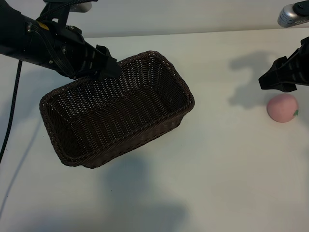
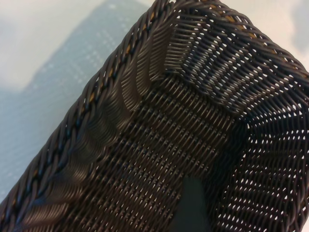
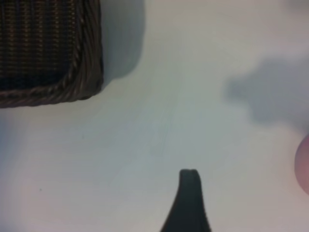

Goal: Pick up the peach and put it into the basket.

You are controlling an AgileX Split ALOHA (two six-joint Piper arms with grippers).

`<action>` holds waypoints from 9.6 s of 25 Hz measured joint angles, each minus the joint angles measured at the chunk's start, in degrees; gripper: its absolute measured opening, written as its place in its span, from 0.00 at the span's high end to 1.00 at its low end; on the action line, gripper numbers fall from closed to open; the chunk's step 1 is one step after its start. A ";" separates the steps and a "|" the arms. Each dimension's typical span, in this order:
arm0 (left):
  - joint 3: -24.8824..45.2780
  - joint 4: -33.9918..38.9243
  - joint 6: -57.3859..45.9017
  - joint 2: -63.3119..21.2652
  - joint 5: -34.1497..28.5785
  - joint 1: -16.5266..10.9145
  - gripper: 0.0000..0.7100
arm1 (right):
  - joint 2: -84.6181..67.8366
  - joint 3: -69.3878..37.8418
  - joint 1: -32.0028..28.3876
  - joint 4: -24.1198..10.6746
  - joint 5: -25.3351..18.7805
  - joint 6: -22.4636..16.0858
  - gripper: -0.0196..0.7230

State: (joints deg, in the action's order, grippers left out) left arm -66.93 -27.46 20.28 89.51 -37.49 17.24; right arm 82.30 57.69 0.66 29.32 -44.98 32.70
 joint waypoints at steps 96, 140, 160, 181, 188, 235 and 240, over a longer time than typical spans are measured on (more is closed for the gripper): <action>20.43 28.23 -59.94 9.97 10.05 -1.11 0.34 | 0.00 0.00 0.00 0.49 -0.10 -0.39 0.19; 16.97 -8.22 -25.46 -1.57 19.35 -5.68 0.53 | 0.00 0.00 0.00 1.79 -0.79 -0.58 0.19; 7.95 -22.90 -12.75 15.12 18.81 -5.32 0.53 | 0.00 0.00 0.00 1.86 -0.79 -0.58 0.28; 7.91 -31.27 -3.54 18.41 19.31 -5.32 0.53 | 0.00 0.00 0.00 1.86 -1.04 -0.58 0.28; 7.91 -31.77 -3.91 18.41 18.97 -5.32 0.38 | 0.00 0.00 0.00 1.86 -1.20 -0.58 0.28; -4.52 17.26 -11.05 -11.95 -23.43 -29.75 0.16 | 0.00 0.00 0.00 1.80 -2.52 -0.63 0.29; -4.52 15.03 -8.88 -18.31 -26.63 -33.01 0.16 | 0.00 0.00 0.00 1.80 -2.52 -0.63 0.29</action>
State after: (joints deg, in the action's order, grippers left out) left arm -71.45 -12.43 11.40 71.20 -64.12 -15.77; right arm 82.30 57.69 0.66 31.12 -47.49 32.07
